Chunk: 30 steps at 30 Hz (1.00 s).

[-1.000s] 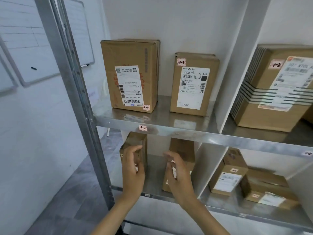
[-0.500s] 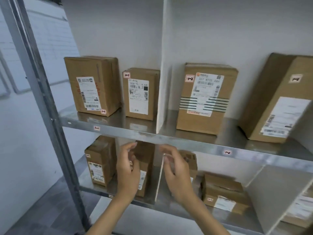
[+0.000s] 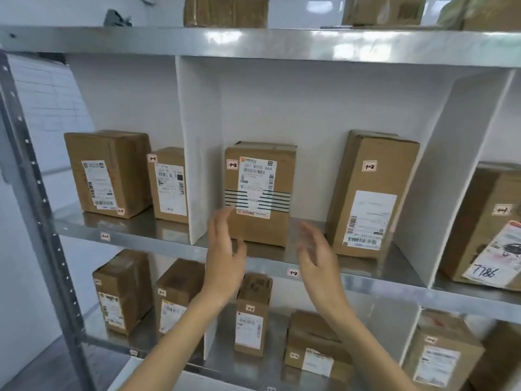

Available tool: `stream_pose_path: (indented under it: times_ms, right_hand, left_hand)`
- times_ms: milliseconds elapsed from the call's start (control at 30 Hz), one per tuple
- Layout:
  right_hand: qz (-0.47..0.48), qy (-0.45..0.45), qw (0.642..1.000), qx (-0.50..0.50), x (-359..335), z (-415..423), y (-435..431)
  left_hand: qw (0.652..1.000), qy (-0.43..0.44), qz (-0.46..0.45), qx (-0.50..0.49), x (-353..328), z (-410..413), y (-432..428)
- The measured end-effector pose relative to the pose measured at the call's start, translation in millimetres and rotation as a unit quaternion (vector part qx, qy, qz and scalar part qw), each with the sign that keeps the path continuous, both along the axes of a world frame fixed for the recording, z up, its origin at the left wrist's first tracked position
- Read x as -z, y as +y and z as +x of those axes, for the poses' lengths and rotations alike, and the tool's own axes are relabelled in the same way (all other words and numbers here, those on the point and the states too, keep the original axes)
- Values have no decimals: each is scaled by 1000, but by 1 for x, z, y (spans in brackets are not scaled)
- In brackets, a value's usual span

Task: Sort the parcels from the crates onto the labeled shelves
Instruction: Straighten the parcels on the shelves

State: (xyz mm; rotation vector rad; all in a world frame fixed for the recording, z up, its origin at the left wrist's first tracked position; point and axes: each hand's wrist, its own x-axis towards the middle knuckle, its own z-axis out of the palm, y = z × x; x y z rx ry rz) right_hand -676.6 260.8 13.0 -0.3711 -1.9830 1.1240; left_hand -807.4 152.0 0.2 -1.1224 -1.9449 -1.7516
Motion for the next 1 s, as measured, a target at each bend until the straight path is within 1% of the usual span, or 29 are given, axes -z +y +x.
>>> stream_pose_path:
  times_ms: [100,167,267,333,367,433,467,500,533,567,633,733,767,833,1000]
  right_hand:
    - [-41,-55,998,-11,-4,-27,10]
    - [-41,-64,997,-27,-5,-44,11]
    - [-62,-62,995,-48,-1,-58,9]
    - [-52,-23,997,-49,2,-50,13]
    - [-33,10,999,-29,3,-40,16]
    - [27,88,994,63,4,-12,28]
    - [64,132,981,130,4,2,38]
    - [91,168,961,199,4,14,52]
    - [92,190,944,253,4,23,67]
    - [73,191,936,286,2,31,81]
    - [9,136,943,304,-1,38,102]
    - [-81,60,969,227,-1,38,118]
    - [-91,39,972,215,0,37,120]
    - [-97,16,970,221,-1,35,126]
    - [-90,5,970,226,-1,37,130]
  left_hand:
    - [991,-90,-93,-18,-7,-20,18]
    - [984,-107,-141,-8,-7,-27,25]
    - [983,-95,-158,7,0,-29,28]
    - [986,-95,-139,-17,4,-23,26]
    - [990,-78,-116,-34,6,-18,24]
    - [998,-5,-55,-34,8,-1,23]
    - [999,24,-35,-6,8,10,25]
    - [998,35,-32,35,8,22,31]
    - [995,33,-46,83,7,33,40]
    - [989,25,-70,128,7,43,53]
    - [977,2,-122,174,6,59,87]
    - [955,-82,-177,223,1,77,133]
    - [952,-90,-187,227,0,81,142]
    - [953,-95,-189,215,0,83,152]
    - [960,-91,-170,204,3,80,155]
